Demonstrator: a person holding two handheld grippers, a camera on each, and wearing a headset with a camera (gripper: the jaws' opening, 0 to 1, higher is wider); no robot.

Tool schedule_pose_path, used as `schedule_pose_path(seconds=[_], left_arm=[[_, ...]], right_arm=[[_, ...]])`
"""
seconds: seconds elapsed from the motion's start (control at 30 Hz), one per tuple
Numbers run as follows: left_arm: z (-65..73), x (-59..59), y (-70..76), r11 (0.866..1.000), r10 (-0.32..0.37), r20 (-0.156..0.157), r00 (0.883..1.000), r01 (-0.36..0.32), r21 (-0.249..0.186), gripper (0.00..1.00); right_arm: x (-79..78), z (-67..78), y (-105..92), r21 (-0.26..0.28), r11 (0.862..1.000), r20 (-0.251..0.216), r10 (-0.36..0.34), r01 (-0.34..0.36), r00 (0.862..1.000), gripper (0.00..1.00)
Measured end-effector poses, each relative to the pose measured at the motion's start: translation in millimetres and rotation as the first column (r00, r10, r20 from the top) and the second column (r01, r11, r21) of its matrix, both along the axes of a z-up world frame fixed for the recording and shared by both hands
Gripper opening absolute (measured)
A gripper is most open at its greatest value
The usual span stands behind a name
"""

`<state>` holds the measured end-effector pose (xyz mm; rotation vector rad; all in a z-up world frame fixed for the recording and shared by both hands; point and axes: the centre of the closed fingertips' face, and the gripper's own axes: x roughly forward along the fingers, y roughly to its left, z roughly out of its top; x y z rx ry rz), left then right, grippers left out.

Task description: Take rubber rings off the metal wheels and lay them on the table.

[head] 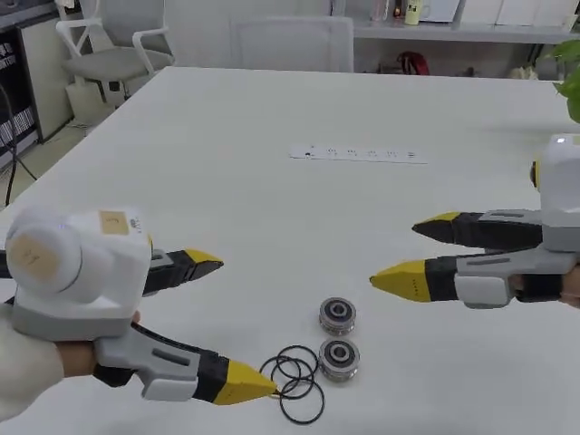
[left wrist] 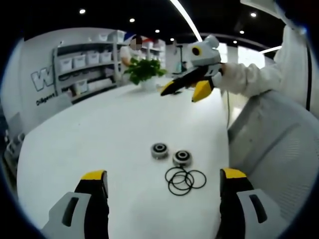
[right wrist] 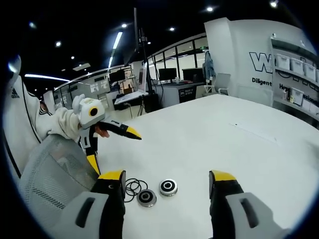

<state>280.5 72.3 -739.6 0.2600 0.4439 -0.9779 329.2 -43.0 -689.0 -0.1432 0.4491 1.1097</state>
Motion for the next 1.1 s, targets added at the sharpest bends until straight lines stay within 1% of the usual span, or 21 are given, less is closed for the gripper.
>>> schedule_pose_path(seconds=[0.2,0.3,0.37,0.43,0.53,0.6,0.63,0.73,0.83,0.97,1.1], left_arm=[[-1.9,-0.4,0.2,1.000,-0.002,-0.003,1.000,0.002,0.010,0.94],[-2.3,0.4,1.1,1.000,0.002,-0.003,1.000,-0.002,0.011,0.94],[-2.3,1.0,1.4,1.000,0.006,-0.003,1.000,-0.006,0.010,0.94],[-3.0,1.3,1.7,1.000,0.009,-0.006,1.000,-0.009,0.010,0.94],[-4.6,0.9,1.5,1.000,0.007,-0.010,1.000,-0.007,0.011,0.94],[-5.7,-0.2,0.7,1.000,0.003,-0.014,1.000,-0.003,0.009,0.93],[-5.9,-0.4,0.6,1.000,0.003,-0.015,1.000,-0.002,0.008,0.93],[-8.4,-1.8,1.0,1.000,0.004,-0.022,1.000,-0.004,0.009,0.93],[-10.1,-3.5,1.1,1.000,0.005,-0.028,1.000,-0.005,0.012,0.92],[-10.6,-5.1,0.9,1.000,0.008,-0.031,0.999,-0.008,0.009,0.92],[-12.4,-6.4,1.1,1.000,0.010,-0.035,0.999,-0.010,0.009,0.92]], right_arm=[[-5.9,-3.8,-12.9,0.009,1.000,-0.011,-0.018,0.018,1.000,0.70],[-4.8,-2.7,-19.7,0.012,0.999,0.005,-0.039,0.039,0.999,0.72],[-4.8,-0.7,-23.0,0.031,0.998,0.006,-0.052,0.052,0.999,0.73],[-7.2,-3.7,-25.0,0.032,0.998,0.001,-0.057,0.057,0.998,0.74],[-15.0,-12.3,-23.0,0.004,0.999,-0.010,-0.048,0.048,0.999,0.75],[-22.1,-19.5,-19.9,-0.022,0.999,-0.020,-0.025,0.024,0.999,0.76],[-26.6,-24.6,-18.2,-0.040,0.999,-0.033,-0.008,0.006,0.999,0.76],[-30.8,-32.0,-15.7,-0.080,0.997,-0.033,0.008,-0.011,0.999,0.78],[-34.9,-37.3,-13.5,-0.094,0.995,-0.046,0.023,-0.027,0.999,0.78],[-37.9,-46.6,-15.2,-0.126,0.991,-0.064,0.023,-0.031,0.998,0.79],[-40.7,-51.3,-16.6,-0.141,0.989,-0.078,0.025,-0.036,0.997,0.79]])
